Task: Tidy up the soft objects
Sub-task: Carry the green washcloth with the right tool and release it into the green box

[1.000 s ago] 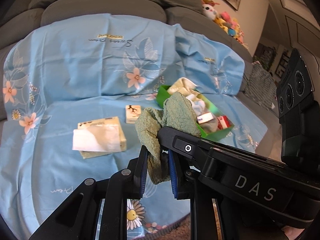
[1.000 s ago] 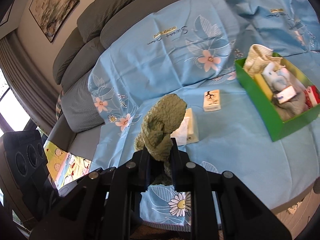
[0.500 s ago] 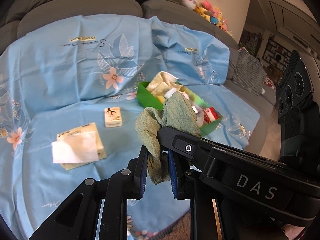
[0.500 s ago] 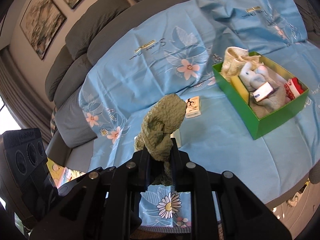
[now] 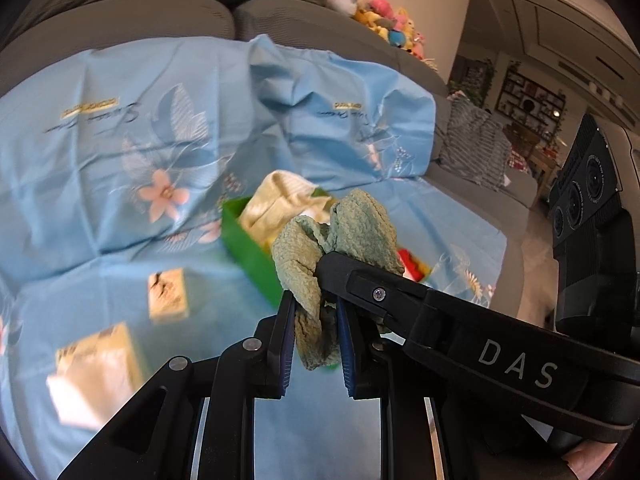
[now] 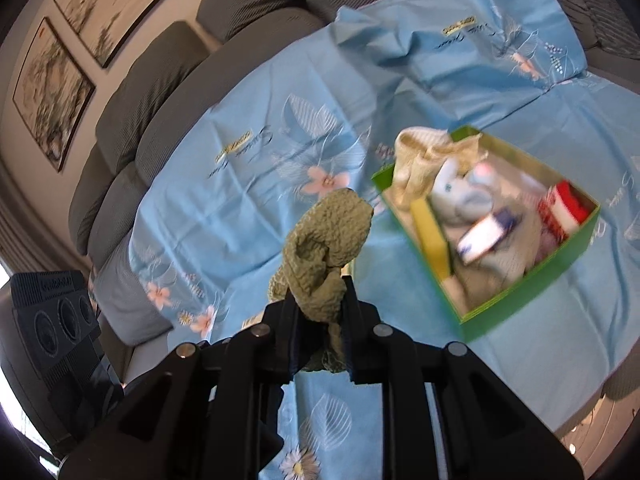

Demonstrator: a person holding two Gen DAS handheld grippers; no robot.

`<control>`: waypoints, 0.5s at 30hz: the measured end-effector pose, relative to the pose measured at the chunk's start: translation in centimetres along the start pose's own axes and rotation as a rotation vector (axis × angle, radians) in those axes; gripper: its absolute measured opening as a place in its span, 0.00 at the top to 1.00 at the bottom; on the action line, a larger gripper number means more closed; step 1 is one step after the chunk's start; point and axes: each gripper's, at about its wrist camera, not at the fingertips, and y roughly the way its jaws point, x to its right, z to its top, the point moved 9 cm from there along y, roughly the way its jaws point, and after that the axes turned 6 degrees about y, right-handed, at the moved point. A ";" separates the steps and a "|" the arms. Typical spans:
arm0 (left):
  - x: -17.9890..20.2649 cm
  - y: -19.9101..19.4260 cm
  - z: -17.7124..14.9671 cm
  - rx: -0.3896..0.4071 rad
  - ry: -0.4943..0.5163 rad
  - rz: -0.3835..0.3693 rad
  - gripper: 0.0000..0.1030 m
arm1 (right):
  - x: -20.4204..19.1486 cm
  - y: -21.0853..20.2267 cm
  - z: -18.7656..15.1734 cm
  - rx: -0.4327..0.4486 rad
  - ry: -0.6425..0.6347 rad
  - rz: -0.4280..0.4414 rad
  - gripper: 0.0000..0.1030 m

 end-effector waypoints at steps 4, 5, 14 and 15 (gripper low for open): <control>0.1 2.3 2.6 0.009 0.000 -0.057 0.81 | 1.4 0.5 3.0 0.035 0.031 -0.003 0.81; 0.2 3.0 3.3 0.012 0.004 -0.066 0.81 | 1.8 0.6 4.0 0.049 0.042 -0.007 0.81; 0.5 9.3 5.5 -0.034 0.029 -0.092 0.81 | 5.8 3.3 8.6 0.066 0.087 -0.048 0.79; 0.4 10.0 5.4 -0.047 0.036 -0.088 0.81 | 6.7 4.0 8.8 0.065 0.088 -0.069 0.78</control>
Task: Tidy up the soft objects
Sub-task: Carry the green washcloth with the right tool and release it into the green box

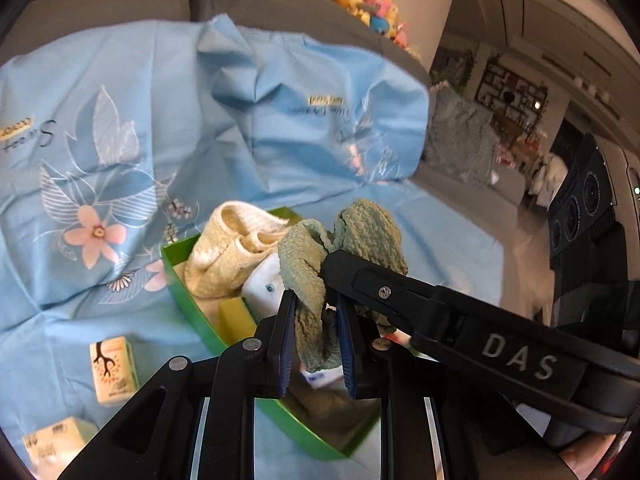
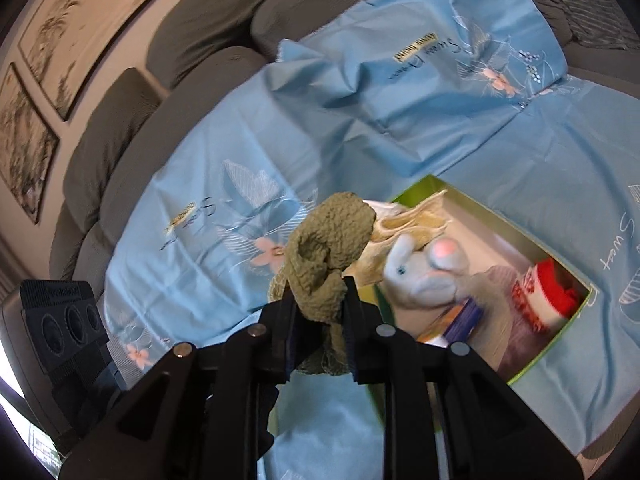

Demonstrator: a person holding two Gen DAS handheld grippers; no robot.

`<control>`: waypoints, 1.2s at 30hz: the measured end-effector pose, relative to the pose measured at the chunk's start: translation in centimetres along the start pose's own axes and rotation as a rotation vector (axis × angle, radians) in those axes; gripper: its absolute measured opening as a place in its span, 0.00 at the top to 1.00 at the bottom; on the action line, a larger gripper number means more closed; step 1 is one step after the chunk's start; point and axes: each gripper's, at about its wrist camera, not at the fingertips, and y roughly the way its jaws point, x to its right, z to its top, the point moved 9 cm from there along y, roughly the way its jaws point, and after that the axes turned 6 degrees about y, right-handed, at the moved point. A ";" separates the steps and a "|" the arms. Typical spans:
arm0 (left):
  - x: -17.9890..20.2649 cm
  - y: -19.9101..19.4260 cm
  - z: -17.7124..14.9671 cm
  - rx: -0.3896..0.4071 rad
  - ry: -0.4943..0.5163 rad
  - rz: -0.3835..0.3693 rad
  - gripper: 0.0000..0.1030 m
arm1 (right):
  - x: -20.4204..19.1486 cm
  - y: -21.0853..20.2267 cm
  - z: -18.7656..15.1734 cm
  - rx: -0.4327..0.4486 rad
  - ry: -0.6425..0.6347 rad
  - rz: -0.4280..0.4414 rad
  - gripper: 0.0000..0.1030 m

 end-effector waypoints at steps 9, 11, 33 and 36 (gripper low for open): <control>0.9 6.3 -1.9 -0.084 -0.027 -0.060 0.81 | 6.5 3.4 0.3 -0.042 0.108 -0.070 0.78; 1.1 6.8 -2.1 -0.086 -0.033 -0.061 0.81 | 7.4 3.4 0.5 -0.035 0.122 -0.084 0.78; -0.2 4.3 -3.3 -0.092 -0.070 -0.017 0.62 | 10.4 2.7 0.5 -0.017 0.133 -0.229 0.32; -1.4 2.2 -2.9 -0.056 -0.090 0.010 0.49 | 9.6 2.1 0.7 0.000 0.111 -0.225 0.21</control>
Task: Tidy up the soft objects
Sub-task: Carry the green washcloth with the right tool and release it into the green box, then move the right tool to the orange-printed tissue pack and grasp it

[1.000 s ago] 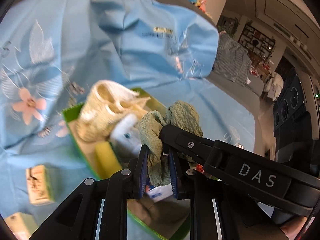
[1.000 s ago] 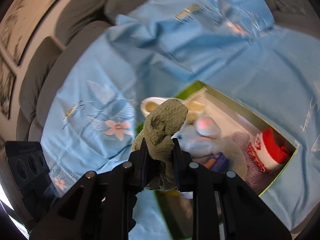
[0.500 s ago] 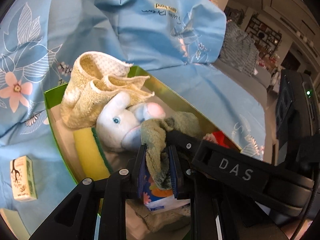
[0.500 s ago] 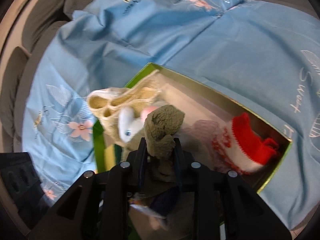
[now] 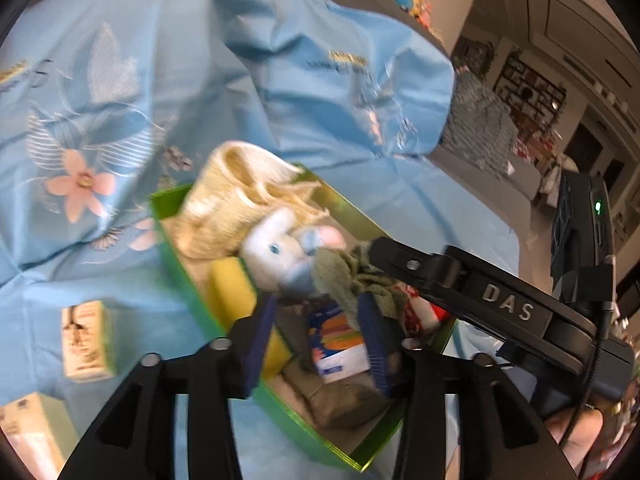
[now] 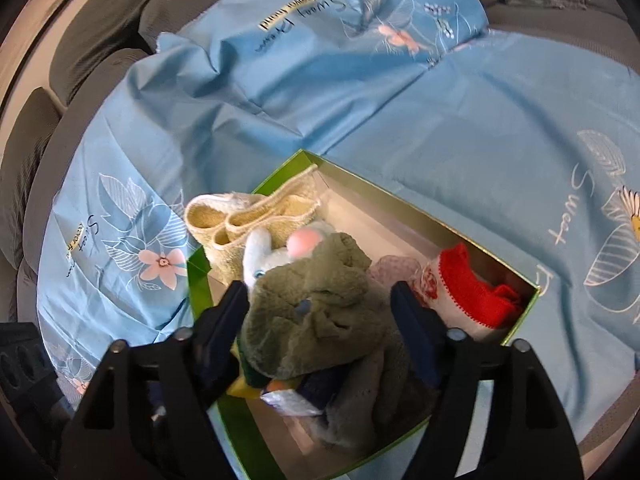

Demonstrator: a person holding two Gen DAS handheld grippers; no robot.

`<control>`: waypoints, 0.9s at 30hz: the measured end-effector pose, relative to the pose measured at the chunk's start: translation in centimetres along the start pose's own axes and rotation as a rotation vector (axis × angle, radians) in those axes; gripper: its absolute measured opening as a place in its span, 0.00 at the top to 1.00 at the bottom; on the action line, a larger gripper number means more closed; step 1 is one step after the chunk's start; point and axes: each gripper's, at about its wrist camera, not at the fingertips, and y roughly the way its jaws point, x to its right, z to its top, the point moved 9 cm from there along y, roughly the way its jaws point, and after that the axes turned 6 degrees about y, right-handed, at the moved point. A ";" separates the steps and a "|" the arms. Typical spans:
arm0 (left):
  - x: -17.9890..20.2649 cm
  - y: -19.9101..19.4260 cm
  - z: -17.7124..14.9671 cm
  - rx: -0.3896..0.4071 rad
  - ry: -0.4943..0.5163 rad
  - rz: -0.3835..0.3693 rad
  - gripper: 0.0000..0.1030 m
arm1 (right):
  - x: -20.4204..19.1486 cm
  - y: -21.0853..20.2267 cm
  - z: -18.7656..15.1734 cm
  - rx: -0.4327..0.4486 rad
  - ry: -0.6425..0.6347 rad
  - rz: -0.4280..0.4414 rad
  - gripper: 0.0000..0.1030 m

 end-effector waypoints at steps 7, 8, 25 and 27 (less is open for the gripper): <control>-4.7 -5.7 -1.5 0.068 -0.111 0.084 0.30 | -1.8 -2.3 0.1 0.059 -0.036 0.026 0.05; -5.3 -6.3 -1.9 0.075 -0.123 0.099 0.29 | -2.2 -2.6 -0.1 0.060 -0.047 0.026 0.05; -17.2 -16.6 -15.4 0.042 -0.461 0.366 0.29 | -17.3 1.5 -12.2 -0.168 -0.479 0.126 0.17; -18.2 -17.4 -17.4 0.020 -0.490 0.399 0.29 | -17.8 3.6 -13.6 -0.218 -0.481 0.117 0.19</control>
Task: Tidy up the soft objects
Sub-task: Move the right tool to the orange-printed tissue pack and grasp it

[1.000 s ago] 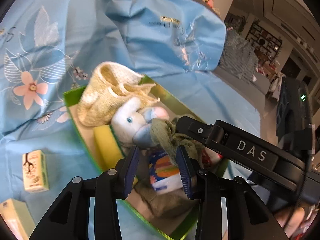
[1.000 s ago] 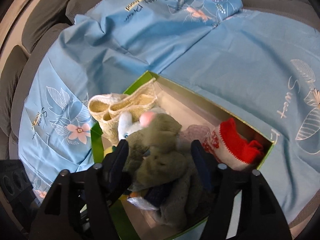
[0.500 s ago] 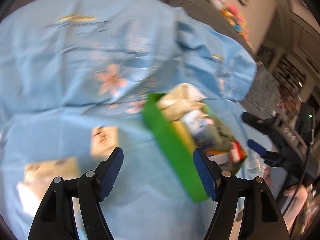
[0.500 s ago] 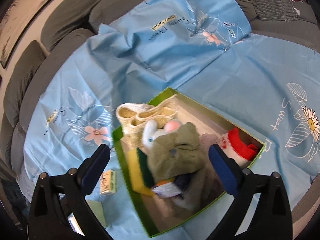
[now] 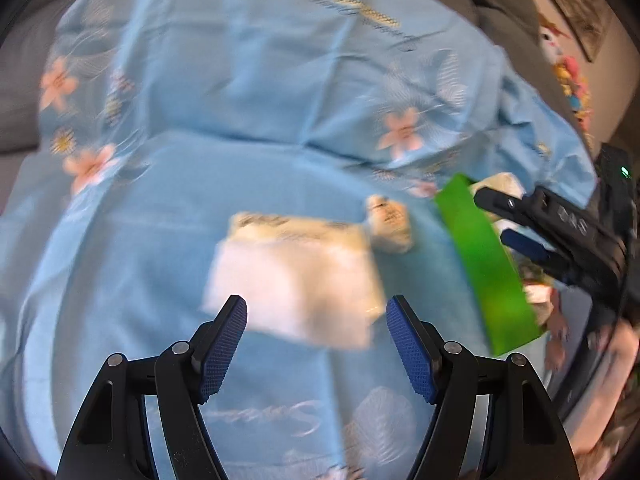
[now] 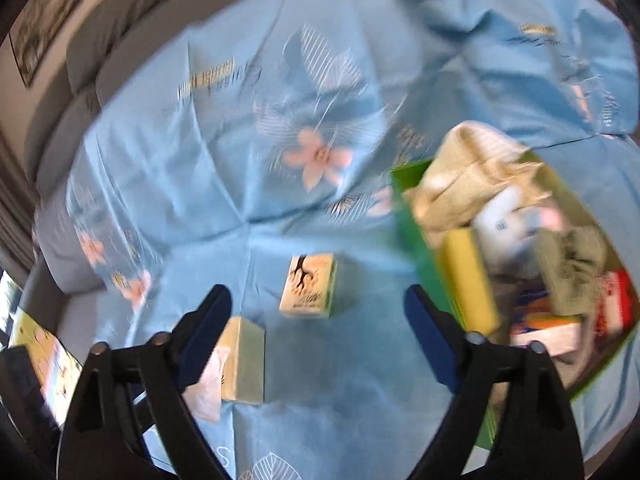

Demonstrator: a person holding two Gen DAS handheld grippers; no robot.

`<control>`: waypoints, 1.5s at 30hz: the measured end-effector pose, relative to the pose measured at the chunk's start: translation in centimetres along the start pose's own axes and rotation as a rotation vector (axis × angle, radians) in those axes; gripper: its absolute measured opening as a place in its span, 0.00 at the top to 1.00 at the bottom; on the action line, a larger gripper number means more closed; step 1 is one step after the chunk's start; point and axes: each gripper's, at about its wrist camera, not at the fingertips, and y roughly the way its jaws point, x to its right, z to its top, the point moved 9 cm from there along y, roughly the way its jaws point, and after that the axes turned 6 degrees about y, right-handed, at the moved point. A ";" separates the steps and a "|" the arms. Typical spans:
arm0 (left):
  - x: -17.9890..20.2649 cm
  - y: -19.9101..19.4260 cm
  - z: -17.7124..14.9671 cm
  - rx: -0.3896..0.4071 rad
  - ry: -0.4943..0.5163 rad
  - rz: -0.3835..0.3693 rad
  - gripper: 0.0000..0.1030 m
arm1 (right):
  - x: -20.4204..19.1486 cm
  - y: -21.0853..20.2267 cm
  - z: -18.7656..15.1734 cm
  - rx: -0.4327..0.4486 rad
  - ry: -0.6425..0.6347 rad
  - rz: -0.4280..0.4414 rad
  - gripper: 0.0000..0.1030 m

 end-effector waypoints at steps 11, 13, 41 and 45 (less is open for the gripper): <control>-5.7 -0.2 -3.0 -0.050 -0.176 0.024 0.29 | -0.6 11.0 -1.6 -0.199 -0.073 -0.134 0.21; -6.0 -0.3 -3.3 -0.048 -0.186 0.024 0.29 | -0.5 12.1 -2.0 -0.234 -0.055 -0.132 0.21; -5.7 -3.2 -8.5 -0.083 -0.132 0.055 0.29 | -1.6 -2.5 -18.2 -0.292 -0.104 -0.012 0.47; -5.3 -2.7 -10.0 -0.121 -0.157 0.002 0.29 | -2.9 -2.0 -20.7 -0.333 -0.129 0.002 0.46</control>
